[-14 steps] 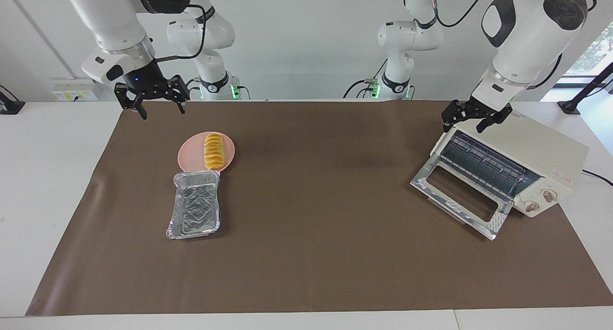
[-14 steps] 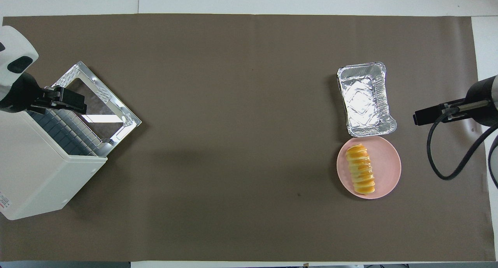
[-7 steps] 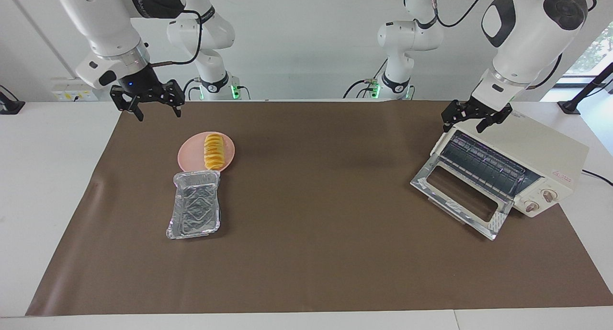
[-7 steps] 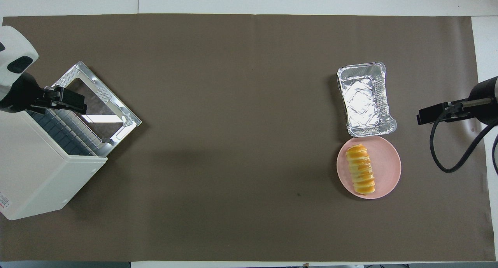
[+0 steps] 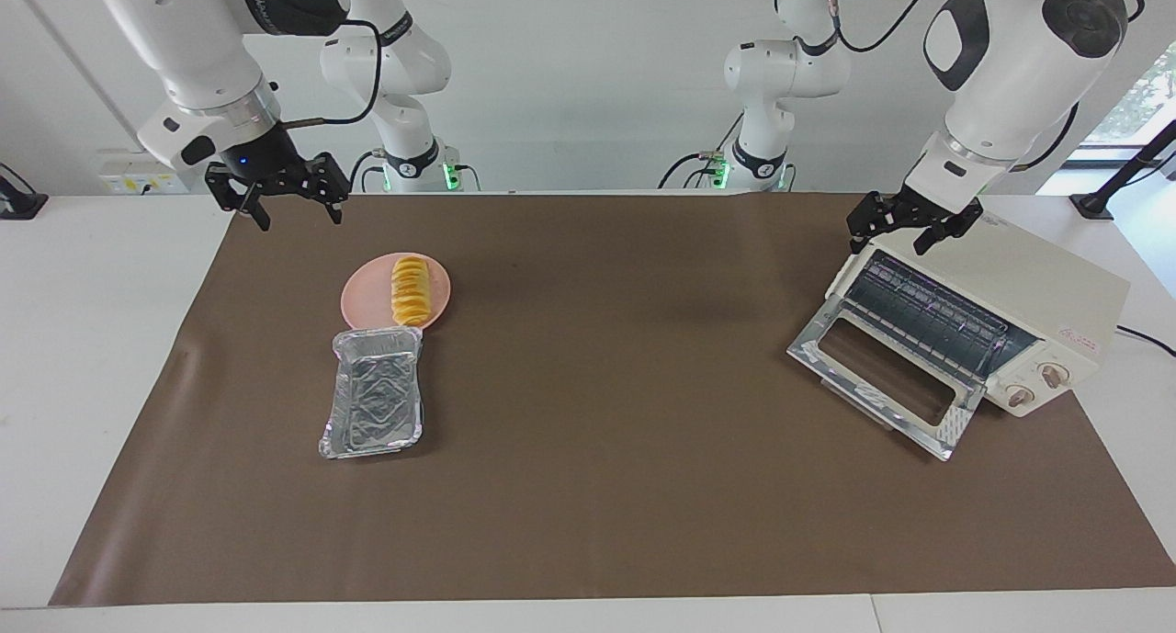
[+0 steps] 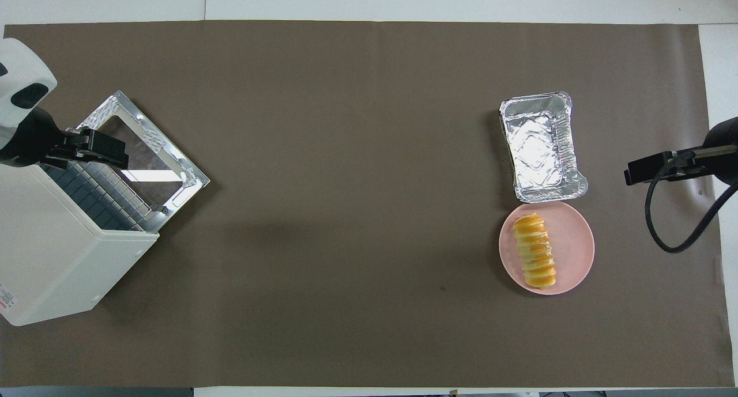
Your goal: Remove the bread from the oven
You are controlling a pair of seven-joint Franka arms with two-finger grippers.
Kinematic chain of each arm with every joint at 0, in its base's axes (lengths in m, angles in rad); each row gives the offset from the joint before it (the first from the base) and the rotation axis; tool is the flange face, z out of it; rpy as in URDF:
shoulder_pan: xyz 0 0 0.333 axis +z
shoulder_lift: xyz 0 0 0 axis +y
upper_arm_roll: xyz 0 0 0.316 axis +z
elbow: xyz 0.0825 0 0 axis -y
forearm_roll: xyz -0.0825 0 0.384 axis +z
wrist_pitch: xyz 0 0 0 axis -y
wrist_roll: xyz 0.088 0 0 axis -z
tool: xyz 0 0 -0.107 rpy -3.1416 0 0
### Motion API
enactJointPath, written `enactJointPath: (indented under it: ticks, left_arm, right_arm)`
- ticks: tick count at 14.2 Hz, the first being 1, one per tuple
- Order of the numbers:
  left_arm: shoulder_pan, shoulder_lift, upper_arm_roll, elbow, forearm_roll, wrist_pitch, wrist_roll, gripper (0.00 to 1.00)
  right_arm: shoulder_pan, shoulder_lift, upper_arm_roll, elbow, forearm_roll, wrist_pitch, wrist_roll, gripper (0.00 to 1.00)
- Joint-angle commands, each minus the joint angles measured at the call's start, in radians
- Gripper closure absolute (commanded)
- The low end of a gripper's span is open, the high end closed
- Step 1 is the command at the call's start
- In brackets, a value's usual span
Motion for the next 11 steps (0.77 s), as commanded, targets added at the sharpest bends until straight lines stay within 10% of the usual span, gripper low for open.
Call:
enactJointPath:
  ticks: [1, 11]
  left_arm:
    - [0.001, -0.018, 0.001, -0.008, -0.011, 0.003, -0.011, 0.0]
    - [0.001, -0.018, 0.002, -0.008, -0.011, 0.003, -0.011, 0.0]
  right_arm:
    - [-0.014, 0.008, 0.009, 0.022, -0.031, -0.013, 0.031, 0.0]
    - [-0.02, 0.008, 0.01, 0.017, -0.062, -0.029, 0.037, 0.0]
